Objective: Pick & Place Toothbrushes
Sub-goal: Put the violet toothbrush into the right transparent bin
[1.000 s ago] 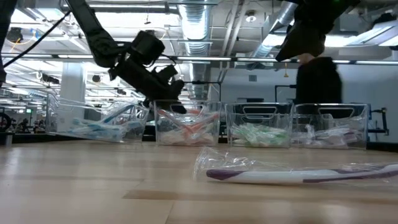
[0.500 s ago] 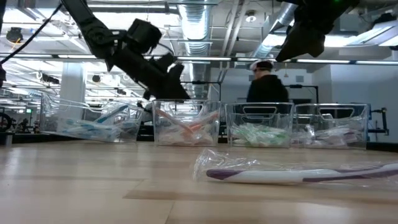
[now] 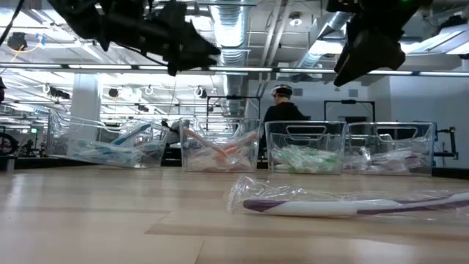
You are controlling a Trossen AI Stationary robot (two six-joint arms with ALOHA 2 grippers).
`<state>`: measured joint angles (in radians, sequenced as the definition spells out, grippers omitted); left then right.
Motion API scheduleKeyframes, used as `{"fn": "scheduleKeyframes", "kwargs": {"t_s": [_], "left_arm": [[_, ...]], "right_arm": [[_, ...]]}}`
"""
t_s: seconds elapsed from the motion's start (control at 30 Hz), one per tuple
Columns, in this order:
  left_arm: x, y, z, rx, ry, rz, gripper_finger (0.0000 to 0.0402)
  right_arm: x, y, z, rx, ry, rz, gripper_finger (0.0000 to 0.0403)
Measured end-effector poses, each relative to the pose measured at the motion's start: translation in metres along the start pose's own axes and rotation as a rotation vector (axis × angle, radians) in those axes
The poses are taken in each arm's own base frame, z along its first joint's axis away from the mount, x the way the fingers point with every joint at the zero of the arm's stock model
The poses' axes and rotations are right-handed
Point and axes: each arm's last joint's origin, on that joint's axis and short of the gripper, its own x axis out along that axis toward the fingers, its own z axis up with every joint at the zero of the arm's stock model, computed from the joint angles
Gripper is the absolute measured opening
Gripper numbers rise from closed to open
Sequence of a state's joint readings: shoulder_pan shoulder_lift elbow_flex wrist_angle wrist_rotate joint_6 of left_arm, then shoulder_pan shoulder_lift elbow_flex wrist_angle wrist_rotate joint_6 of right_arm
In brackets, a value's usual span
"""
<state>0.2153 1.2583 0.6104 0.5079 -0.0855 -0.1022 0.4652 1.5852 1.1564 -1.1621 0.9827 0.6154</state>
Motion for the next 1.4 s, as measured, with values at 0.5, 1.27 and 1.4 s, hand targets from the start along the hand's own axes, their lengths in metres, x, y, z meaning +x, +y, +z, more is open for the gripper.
{"fn": "scheduleKeyframes", "kwargs": {"t_s": [0.5,1.27,1.4], "left_arm": [[-0.023,-0.056,-0.035,0.068,0.001,-0.39,0.016],[-0.081,-0.155,-0.064,-0.078,0.022,-0.652,0.0159],[-0.084,-0.164,-0.071,-0.083,0.003,-0.611,0.0159]], "right_arm": [[-0.019,0.039,0.023,0.167,0.039,0.732,0.0225],[-0.012,0.147,0.012,0.115,0.156,1.054,0.0225],[-0.001,0.165,0.004,0.088,0.209,1.034,0.0225]]}}
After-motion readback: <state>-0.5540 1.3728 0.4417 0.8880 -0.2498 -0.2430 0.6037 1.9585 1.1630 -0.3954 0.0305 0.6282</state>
